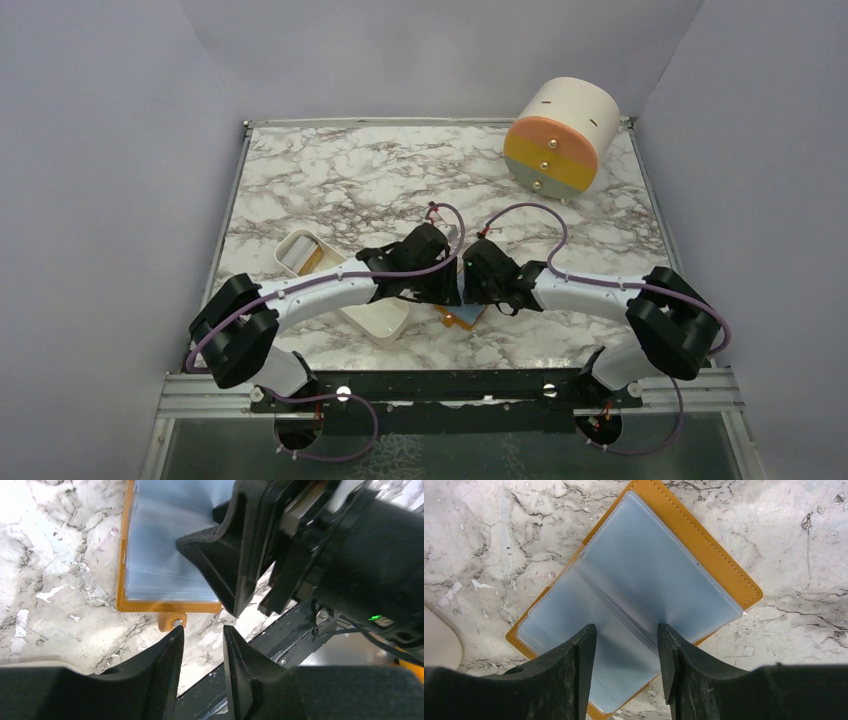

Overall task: Put the credit cards into the card holder
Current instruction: Adjust the card holder at the center of the board.

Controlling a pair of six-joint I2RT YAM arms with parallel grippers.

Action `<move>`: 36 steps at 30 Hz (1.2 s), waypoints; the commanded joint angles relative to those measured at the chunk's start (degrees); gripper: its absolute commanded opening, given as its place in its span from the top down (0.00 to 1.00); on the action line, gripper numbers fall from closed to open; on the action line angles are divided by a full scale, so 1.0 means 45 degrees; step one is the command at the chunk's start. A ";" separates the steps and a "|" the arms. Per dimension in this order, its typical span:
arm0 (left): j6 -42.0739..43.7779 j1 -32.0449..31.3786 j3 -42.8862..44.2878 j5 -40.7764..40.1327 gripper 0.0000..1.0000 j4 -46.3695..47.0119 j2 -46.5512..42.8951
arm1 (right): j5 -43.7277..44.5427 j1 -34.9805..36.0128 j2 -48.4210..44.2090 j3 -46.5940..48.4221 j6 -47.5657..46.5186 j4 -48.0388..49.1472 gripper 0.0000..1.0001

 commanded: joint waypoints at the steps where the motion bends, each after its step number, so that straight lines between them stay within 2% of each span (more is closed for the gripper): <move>1: -0.0758 -0.0389 -0.0637 -0.0668 0.65 0.0877 0.0185 | 0.0512 -0.0241 0.0587 -0.0143 0.0288 -0.0487 0.52; 5: -0.1210 -0.0554 -0.1273 -0.0756 0.70 0.1359 0.0170 | 0.0374 -0.0271 0.0442 -0.0128 0.0287 -0.0563 0.53; 16: -0.1638 -0.0899 -0.2403 -0.0893 0.72 0.3431 0.0705 | 0.0232 -0.0274 -0.0295 -0.0885 0.0362 0.0114 0.54; 27: -0.0562 -0.0350 -0.1748 -0.1945 0.88 0.2761 0.1207 | 0.0495 -0.0289 -0.0929 -0.0988 0.0191 -0.0045 0.53; 36: -0.0375 0.0252 -0.1730 -0.2020 0.90 0.2833 0.1454 | 0.0316 -0.0462 -0.1163 -0.1355 0.0347 0.0374 0.53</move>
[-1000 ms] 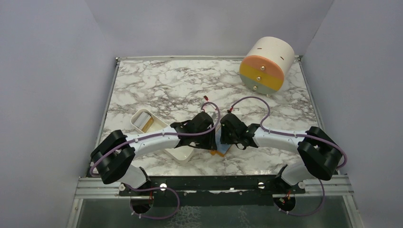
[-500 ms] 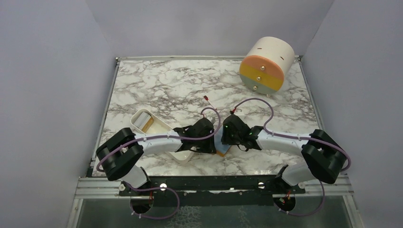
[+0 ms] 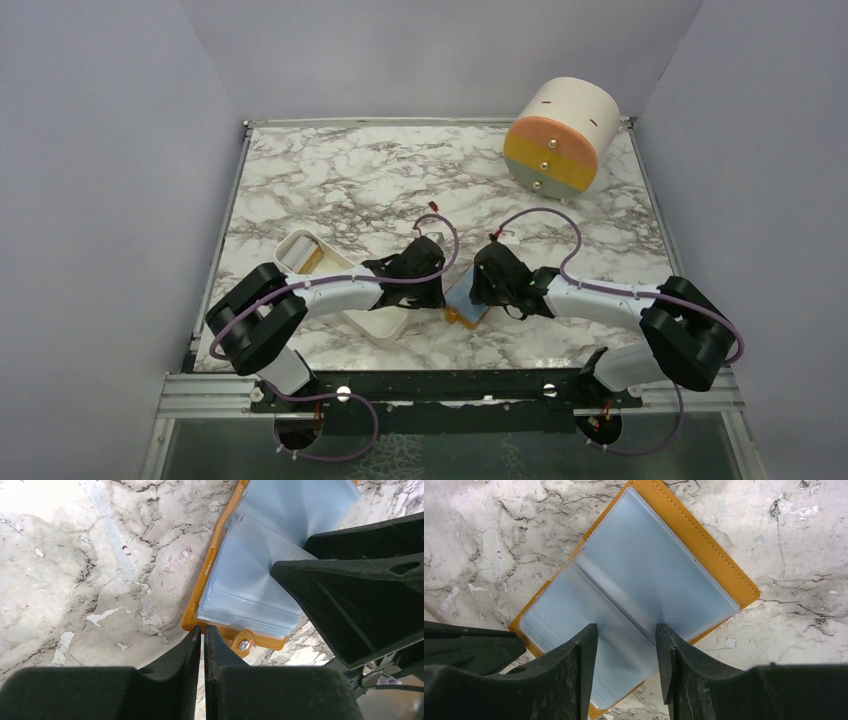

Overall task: Put the credit cards into the card holder
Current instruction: Adjust the card holder at the center of the board, then pick up the credit card from the storage box.

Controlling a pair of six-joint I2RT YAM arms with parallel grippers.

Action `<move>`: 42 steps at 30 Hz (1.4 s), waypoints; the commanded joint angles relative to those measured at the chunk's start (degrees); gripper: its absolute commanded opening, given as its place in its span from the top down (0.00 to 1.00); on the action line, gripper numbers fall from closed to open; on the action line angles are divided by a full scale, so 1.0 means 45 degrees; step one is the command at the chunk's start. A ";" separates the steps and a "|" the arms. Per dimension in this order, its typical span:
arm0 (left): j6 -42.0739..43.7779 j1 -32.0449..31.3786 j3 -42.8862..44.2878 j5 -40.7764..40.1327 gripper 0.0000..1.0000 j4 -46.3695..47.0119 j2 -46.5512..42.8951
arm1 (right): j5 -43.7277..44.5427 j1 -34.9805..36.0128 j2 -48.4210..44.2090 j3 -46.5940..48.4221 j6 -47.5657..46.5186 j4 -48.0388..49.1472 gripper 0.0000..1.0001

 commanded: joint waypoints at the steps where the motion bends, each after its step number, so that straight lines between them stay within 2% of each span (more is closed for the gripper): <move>1: 0.0285 0.0098 0.0319 -0.0305 0.90 0.0196 0.0358 | 0.0305 -0.0146 -0.0139 -0.0244 0.0009 -0.0256 0.53; 12: 0.0679 0.0287 0.1268 -0.0271 0.94 0.0326 0.1773 | -0.0235 -0.0190 -0.1321 -0.0356 -0.0915 -0.0275 0.50; 22: 0.1193 0.1063 0.2472 -0.0016 0.95 0.0841 0.3211 | -0.0090 -0.0190 -0.0730 -0.0299 -0.1769 -0.0251 0.49; 28: 0.1757 0.1741 0.4077 0.0581 0.95 0.0602 0.3833 | -0.0151 -0.0190 -0.0701 -0.0140 -0.1385 -0.0411 0.50; 33: 0.2623 0.2250 0.5343 0.0498 0.84 -0.0661 0.3544 | -0.0184 -0.0190 -0.1082 0.0250 -0.1180 -0.0760 0.51; 40: 0.3567 0.3693 0.5623 0.0313 0.62 -0.2305 0.2068 | 0.0114 -0.0190 -0.1239 0.0523 -0.1288 -0.0964 0.48; 42: 0.4175 0.4302 0.5669 0.0306 0.60 -0.2831 0.1161 | 0.0051 -0.0190 -0.1140 0.0545 -0.1443 -0.0799 0.50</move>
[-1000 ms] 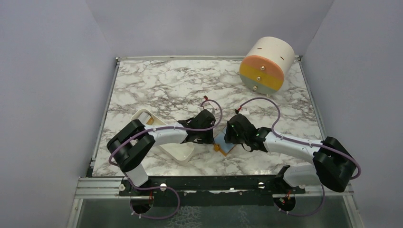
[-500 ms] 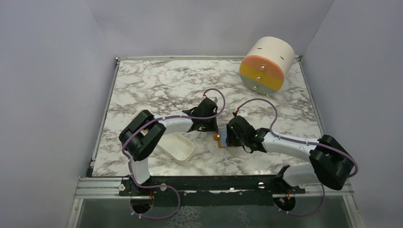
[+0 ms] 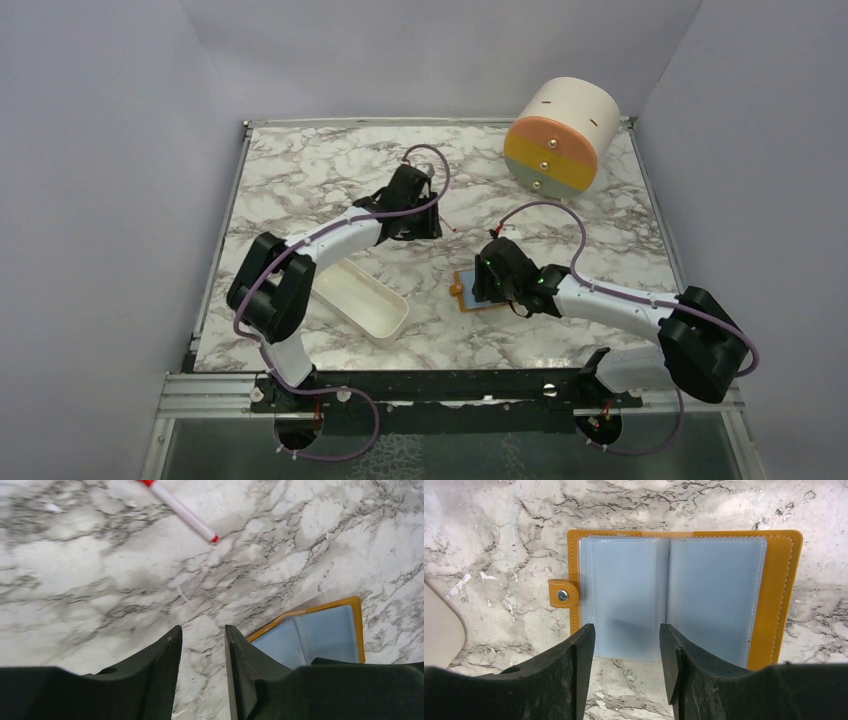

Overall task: Put the credit cards into the card holder
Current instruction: Pick up the credit card from the storage box.

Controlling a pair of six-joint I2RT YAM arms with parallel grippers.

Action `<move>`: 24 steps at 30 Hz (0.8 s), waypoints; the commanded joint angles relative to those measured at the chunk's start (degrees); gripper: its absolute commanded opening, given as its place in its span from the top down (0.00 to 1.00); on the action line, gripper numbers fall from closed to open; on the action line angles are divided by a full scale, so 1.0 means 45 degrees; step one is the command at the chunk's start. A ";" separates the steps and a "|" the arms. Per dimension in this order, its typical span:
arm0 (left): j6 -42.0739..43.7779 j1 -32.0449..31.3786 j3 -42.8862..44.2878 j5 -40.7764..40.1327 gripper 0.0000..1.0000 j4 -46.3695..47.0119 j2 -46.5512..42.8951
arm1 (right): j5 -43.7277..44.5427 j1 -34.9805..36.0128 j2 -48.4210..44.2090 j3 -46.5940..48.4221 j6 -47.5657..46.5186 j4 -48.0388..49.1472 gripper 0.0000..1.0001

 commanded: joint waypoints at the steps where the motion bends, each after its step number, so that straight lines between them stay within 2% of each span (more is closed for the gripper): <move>1: 0.1587 0.1266 0.0319 -0.0173 0.59 -0.1732 -0.1971 | 0.0140 -0.0049 -0.0045 0.0398 -0.0181 -0.0093 0.50; 8: 0.4533 0.2362 -0.0187 -0.2133 0.58 -0.3580 -0.4601 | -0.0148 -0.0049 0.0114 0.0490 -0.0512 0.0009 0.53; 10: 0.5154 0.2809 -0.0418 -0.2083 0.57 -0.4045 -0.5134 | -0.0335 -0.0054 0.0087 0.0387 -0.0531 0.0240 0.53; 13: 0.6996 0.2944 -0.1023 -0.1670 0.57 -0.4118 -0.5915 | -0.0603 -0.0050 0.0266 0.0274 -0.0615 0.0573 0.53; 17: 0.8630 0.3051 -0.1777 -0.3136 0.55 -0.4149 -0.7062 | -0.0829 -0.0049 0.0545 0.0353 -0.0855 0.0718 0.54; 21: 0.9749 0.3575 -0.2424 -0.4080 0.54 -0.4129 -0.7267 | -0.0867 -0.0049 0.0601 0.0597 -0.1233 0.0553 0.54; 24: 0.9912 0.4289 -0.2738 -0.3725 0.56 -0.3919 -0.7088 | -0.0793 -0.0052 0.0666 0.0704 -0.1527 0.0479 0.54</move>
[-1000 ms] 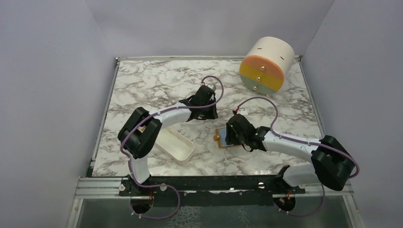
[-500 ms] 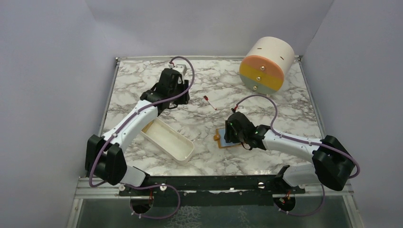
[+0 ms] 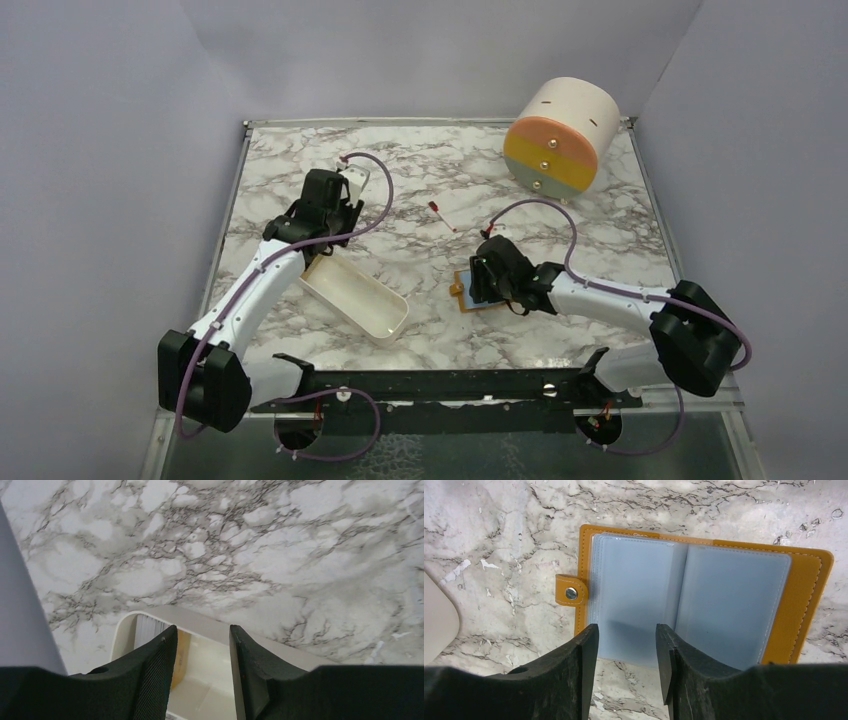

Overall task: Put the credit cards into the card holder
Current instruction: Pick up the credit card from the storage box.

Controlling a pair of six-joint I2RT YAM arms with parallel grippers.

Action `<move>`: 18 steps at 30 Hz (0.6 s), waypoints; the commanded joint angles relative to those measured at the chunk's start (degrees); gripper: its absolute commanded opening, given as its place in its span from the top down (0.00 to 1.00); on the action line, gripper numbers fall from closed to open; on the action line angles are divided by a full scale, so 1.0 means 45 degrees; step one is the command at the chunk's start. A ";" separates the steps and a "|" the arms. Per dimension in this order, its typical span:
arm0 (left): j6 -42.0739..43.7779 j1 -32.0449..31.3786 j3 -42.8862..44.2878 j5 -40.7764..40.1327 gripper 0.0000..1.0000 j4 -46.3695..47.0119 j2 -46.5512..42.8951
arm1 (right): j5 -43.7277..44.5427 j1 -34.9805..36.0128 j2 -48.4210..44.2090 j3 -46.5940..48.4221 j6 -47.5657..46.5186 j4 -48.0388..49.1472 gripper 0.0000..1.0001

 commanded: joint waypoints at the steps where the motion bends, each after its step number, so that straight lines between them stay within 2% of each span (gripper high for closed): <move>1: 0.1264 0.1013 -0.0471 -0.0531 0.56 0.0143 0.0110 | -0.0207 -0.0045 0.0197 0.0465 -0.0699 0.0290 0.54; 7: 0.1343 0.1812 -0.0868 -0.0537 0.54 0.0381 0.0651 | -0.0476 -0.0054 0.0539 0.0409 -0.0966 0.0594 0.55; 18: 0.1949 0.2175 -0.2263 -0.1573 0.52 0.1426 0.0351 | -0.0741 -0.0045 0.0309 -0.0028 -0.0904 0.0956 0.55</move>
